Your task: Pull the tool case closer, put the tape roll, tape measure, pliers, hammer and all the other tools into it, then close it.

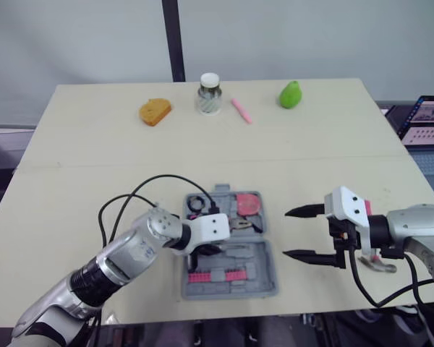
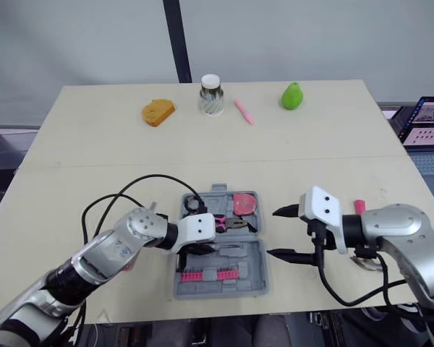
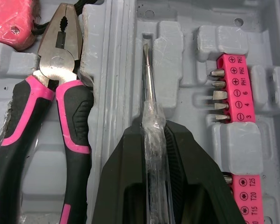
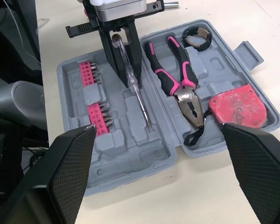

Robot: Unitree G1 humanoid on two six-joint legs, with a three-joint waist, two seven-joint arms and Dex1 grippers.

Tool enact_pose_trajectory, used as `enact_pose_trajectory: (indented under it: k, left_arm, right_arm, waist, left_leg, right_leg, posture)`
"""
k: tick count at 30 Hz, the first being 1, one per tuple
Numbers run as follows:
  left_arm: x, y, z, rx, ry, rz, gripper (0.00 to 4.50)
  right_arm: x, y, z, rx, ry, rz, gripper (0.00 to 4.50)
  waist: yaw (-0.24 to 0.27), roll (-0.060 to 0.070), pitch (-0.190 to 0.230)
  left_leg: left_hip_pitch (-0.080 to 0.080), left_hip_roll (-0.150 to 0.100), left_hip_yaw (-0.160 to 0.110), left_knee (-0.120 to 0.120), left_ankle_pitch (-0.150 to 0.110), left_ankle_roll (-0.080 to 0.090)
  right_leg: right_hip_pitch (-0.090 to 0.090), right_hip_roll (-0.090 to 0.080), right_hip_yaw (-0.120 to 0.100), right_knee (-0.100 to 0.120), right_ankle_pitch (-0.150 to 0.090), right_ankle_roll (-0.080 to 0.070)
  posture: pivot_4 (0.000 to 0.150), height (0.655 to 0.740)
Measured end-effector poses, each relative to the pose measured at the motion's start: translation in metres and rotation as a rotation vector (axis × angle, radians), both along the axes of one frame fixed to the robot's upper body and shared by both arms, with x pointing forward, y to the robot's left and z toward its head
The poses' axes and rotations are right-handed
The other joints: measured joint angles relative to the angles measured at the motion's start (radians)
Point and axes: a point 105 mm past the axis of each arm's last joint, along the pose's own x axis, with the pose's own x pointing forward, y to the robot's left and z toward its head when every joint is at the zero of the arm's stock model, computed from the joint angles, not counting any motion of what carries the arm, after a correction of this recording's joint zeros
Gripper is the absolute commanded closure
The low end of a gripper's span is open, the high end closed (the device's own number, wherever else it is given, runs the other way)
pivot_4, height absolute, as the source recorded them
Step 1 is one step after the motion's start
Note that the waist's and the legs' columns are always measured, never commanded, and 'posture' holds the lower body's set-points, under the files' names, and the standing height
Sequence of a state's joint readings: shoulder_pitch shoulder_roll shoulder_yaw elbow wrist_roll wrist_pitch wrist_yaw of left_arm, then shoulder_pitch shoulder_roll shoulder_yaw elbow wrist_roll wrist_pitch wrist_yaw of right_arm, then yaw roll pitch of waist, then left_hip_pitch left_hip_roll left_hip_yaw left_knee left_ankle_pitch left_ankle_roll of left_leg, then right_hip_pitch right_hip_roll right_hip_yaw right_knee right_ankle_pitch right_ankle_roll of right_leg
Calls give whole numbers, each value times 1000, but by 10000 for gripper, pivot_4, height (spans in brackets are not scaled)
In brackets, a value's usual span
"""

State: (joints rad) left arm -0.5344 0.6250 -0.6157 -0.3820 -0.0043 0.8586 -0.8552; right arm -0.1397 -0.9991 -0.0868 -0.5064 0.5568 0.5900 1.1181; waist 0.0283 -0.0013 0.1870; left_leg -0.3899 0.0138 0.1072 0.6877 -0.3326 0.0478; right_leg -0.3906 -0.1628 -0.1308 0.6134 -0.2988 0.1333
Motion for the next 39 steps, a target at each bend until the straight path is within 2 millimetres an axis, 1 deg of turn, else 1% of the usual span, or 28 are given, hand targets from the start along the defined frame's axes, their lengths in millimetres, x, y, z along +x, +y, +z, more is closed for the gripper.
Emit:
enact_pose_trajectory:
  k: [7, 25, 27, 29, 39]
  left_arm:
    - [-1, -4, 0, -12, 2, -6, 44065]
    - [0, -4, 1, -12, 5, -10, 44065]
    - [0, -5, 3, -24, 9, -8, 33633]
    - [0, -5, 4, -28, 12, -7, 25392]
    - [-2, -5, 4, -30, 32, -14, 25392]
  right_arm:
    - [0, 0, 0, 2, 0, -1, 0]
    - [0, -1, -1, 3, 1, -11, 0]
    - [0, -1, -1, 3, 1, -11, 0]
    - [0, -1, -1, 3, 1, -11, 0]
    - [0, -1, -1, 3, 0, -11, 0]
  waist:
    - [0, 0, 0]
    - [0, 0, 0]
    - [0, 0, 0]
    - [0, 0, 0]
    - [0, 0, 0]
  left_leg:
    - [0, 0, 0, 1, 0, 0]
    - [-1, 0, -1, 3, 0, 0]
    - [-1, 0, -2, 3, 0, 0]
    - [-1, 0, -2, 3, 0, 0]
    - [-1, 0, -2, 4, 0, 0]
  right_leg:
    - [0, 0, 0, 1, 0, 0]
    - [0, 0, -1, 2, 0, 0]
    - [0, 0, -1, 2, 0, 0]
    - [0, 0, -1, 3, 0, 0]
    - [0, 0, -1, 3, 0, 0]
  posture:
    - [1500, 7400]
    - [1500, 7400]
    - [1500, 7400]
    - [1500, 7400]
    - [1500, 7400]
